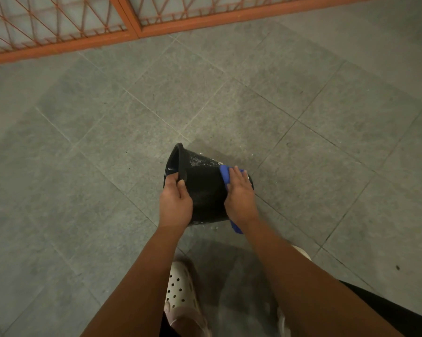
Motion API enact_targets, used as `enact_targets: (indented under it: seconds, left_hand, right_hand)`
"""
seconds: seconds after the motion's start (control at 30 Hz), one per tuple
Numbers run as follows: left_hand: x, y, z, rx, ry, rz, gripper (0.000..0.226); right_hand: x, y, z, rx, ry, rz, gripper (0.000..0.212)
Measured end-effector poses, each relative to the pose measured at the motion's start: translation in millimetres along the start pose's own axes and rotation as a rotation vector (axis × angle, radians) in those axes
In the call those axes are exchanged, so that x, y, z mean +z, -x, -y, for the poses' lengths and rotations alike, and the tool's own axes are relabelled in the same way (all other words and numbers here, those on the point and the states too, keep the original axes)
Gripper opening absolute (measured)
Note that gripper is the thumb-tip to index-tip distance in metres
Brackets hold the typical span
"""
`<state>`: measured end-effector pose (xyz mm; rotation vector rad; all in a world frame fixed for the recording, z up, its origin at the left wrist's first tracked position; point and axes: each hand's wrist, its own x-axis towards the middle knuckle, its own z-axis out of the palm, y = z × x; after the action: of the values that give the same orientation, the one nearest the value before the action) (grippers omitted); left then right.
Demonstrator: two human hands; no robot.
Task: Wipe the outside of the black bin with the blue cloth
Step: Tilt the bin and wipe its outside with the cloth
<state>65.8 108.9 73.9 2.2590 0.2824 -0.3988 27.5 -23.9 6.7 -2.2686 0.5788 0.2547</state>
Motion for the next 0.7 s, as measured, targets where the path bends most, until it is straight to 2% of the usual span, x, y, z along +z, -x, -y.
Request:
enact_targets:
  seconds: [0.07,0.13,0.23,0.33,0.37,0.5,0.6,0.7]
  left_hand:
    - [-1,1,-2,0.004,0.005,0.013,0.026]
    - [0,2,-6,0.024,0.012,0.03,0.027]
    - [0,0,-8,0.035,0.039,0.039,0.031]
    - [1,0,-6,0.02,0.057,0.024,0.035]
    - [1,1,-5,0.019,0.059,0.019,0.036]
    - [3,4,-7,0.051,0.028,0.014,0.037]
    - [2,0,-8,0.069,0.011,0.029,0.039]
    - [0,-2,-8,0.046,0.004,0.029,0.04]
  right_hand:
    - [-3,0,-7,0.126,-0.049,0.015,0.05]
    - [0,4,-5,0.148,-0.004,-0.023,0.052]
    - [5,11,5,0.01,0.017,-0.097,0.059]
    - [0,5,2,-0.151,-0.075,-0.073,0.05]
    - [-2,1,-3,-0.135,-0.079,-0.056,0.048]
    - [-5,3,-18,0.163,-0.084,-0.039,0.049]
    - [7,14,-9,0.135,0.074,-0.112,0.058]
    - [12,11,-1,0.048,0.008,-0.132,0.059]
